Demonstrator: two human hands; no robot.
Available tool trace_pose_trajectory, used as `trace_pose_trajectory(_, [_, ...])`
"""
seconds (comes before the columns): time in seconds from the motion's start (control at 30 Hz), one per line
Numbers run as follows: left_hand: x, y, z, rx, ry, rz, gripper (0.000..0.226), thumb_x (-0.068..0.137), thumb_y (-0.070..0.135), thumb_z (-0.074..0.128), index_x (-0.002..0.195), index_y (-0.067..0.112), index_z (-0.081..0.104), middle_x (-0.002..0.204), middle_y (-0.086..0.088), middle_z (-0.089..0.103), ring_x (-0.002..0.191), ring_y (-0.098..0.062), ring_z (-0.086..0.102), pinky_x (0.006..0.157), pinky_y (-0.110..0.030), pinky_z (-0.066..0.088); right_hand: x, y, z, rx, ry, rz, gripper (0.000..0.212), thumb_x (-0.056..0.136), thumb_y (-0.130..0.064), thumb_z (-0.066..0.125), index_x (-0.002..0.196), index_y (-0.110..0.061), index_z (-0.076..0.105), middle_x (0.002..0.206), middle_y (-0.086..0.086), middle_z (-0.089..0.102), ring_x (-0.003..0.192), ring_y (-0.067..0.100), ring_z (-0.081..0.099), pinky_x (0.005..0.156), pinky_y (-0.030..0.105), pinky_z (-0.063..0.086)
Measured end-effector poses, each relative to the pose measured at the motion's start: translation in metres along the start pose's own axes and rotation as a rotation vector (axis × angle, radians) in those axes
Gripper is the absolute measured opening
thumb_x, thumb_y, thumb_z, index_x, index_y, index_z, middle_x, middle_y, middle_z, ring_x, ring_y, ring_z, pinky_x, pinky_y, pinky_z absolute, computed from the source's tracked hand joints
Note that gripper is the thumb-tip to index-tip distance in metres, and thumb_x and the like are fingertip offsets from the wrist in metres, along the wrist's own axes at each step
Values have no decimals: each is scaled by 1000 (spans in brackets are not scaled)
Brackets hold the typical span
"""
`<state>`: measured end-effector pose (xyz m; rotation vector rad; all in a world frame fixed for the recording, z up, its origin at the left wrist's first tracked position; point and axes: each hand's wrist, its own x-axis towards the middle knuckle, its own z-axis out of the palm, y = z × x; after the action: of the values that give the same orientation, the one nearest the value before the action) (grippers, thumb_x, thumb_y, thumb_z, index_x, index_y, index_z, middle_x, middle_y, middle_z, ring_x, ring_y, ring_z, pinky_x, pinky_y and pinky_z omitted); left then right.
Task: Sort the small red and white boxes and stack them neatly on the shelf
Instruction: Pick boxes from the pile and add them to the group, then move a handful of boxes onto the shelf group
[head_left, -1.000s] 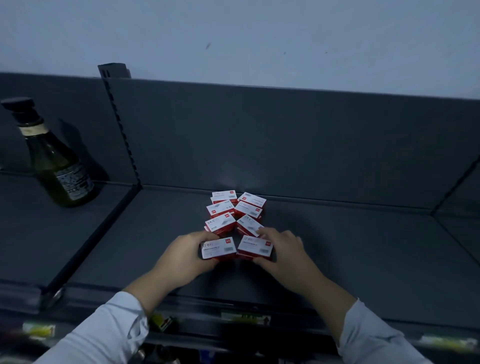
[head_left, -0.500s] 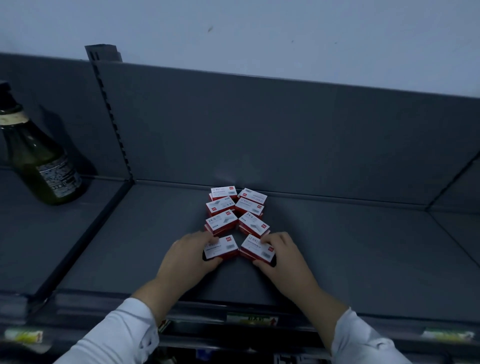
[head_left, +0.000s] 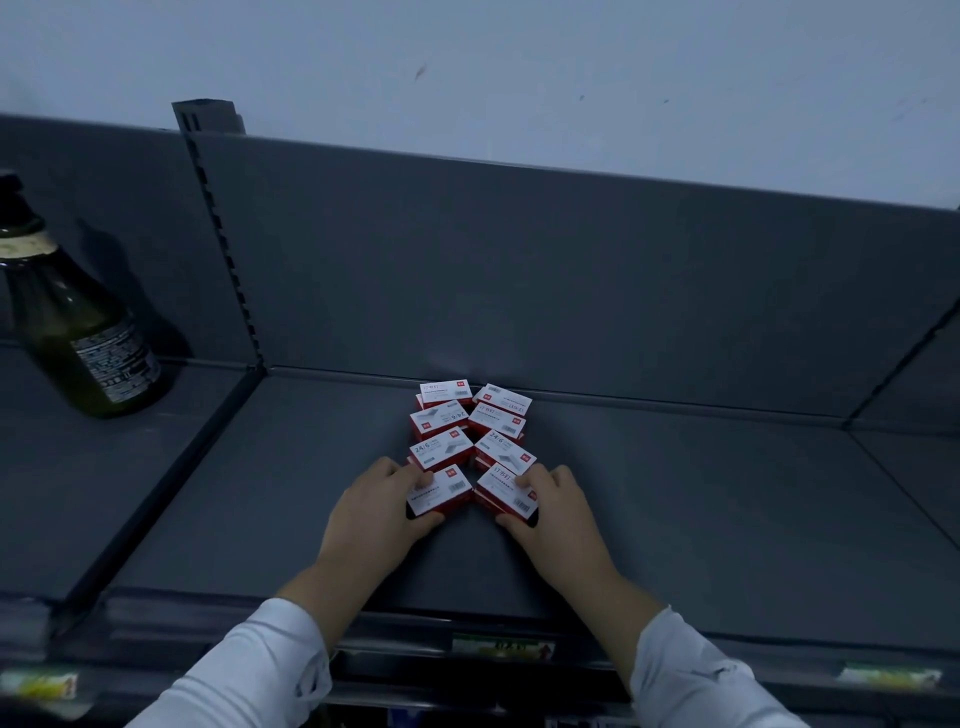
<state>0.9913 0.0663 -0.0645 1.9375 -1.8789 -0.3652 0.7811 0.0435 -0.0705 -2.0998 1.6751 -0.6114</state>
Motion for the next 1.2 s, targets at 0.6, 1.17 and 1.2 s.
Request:
trace_pose_trajectory(0.6, [10, 48, -31, -132, 16, 25, 58, 90, 34, 62, 143, 23, 41, 142, 3, 48, 126, -16, 49, 94, -24, 39, 1, 23, -51, -88, -7, -111, 55, 100, -37, 49, 148, -17, 35, 153, -2, 34, 141, 14, 29, 116, 21, 18])
trace_pose_trajectory(1.17, [45, 214, 44, 50, -295, 291, 77, 95, 29, 43, 155, 11, -1, 163, -4, -9, 150, -18, -9, 122, -37, 1, -43, 139, -165, -256, 44, 66, 64, 101, -31, 35, 157, -17, 6, 165, -4, -2, 151, 14, -5, 122, 31, -3])
trace_pose_trajectory(1.2, [45, 229, 51, 53, -306, 318, 78, 95, 30, 43, 155, 11, -3, 163, -4, -10, 150, -17, -10, 122, -36, -1, -48, 149, -174, -252, 49, 84, 64, 101, -30, 35, 157, -17, 5, 165, -4, -2, 151, 14, -6, 122, 31, -3])
